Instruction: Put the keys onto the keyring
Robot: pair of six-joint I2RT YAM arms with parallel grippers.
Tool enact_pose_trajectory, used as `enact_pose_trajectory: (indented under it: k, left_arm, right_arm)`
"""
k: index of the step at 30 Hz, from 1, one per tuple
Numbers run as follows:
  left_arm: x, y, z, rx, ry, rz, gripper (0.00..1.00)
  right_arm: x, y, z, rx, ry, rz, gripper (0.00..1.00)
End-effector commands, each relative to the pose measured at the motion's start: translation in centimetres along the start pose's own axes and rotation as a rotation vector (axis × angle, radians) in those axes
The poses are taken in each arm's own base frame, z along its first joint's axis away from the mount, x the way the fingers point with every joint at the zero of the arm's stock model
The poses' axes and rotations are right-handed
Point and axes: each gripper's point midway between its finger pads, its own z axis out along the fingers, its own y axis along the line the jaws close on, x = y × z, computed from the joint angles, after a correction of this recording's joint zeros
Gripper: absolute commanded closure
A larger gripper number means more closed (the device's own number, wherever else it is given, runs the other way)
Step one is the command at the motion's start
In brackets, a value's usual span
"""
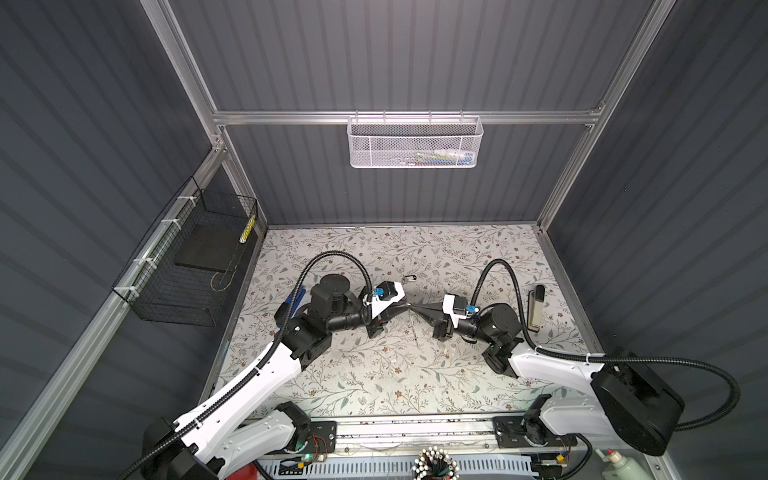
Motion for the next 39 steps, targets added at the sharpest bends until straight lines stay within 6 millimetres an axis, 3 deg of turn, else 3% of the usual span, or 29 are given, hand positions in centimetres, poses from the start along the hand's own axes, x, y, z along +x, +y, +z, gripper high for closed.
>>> enact_pose_trajectory:
  k: [1,5,7,11,15,16,22,29,39]
  left_arm:
    - [-0.7,-0.5,0.1,0.040,-0.030,0.017,0.89]
    - [-1.0,-0.8,0.2,0.074,-0.029,0.046,1.00]
    - [-0.9,-0.9,0.3,0.093,-0.008,0.070,1.00]
    - [-0.8,-0.4,0.0,0.071,0.040,0.130,1.00]
    - [-0.5,-0.1,0.0,0.058,0.111,0.209,1.00]
    - [-0.4,0.1,0.0,0.047,0.143,0.235,1.00]
    - [0.7,0.2,1.3,0.031,0.340,0.352,1.00]
    - [0.0,0.5,1.9,0.022,0.363,0.381,1.00]
    - [-0.5,-0.5,2.6,0.052,0.354,0.388,1.00]
  right_arm:
    - [-1.4,0.2,-0.1,-0.020,-0.057,-0.028,1.00]
    - [-1.3,0.2,-0.1,-0.020,-0.057,-0.028,1.00]
    - [-1.1,-0.1,-0.2,-0.003,-0.052,-0.032,0.99]
    - [-0.5,-1.7,-1.4,0.115,-0.010,-0.066,0.78]
    - [1.3,-2.3,-2.2,0.144,0.177,-0.129,0.70]
    - [0.8,-2.4,-2.5,0.150,0.210,-0.157,0.69]
    - [0.7,-2.0,-3.3,0.134,0.299,-0.209,0.71]
    - [1.1,-0.8,-2.5,0.063,0.272,-0.174,0.74]
    - [1.5,-1.2,-2.4,0.093,0.285,-0.168,0.78]
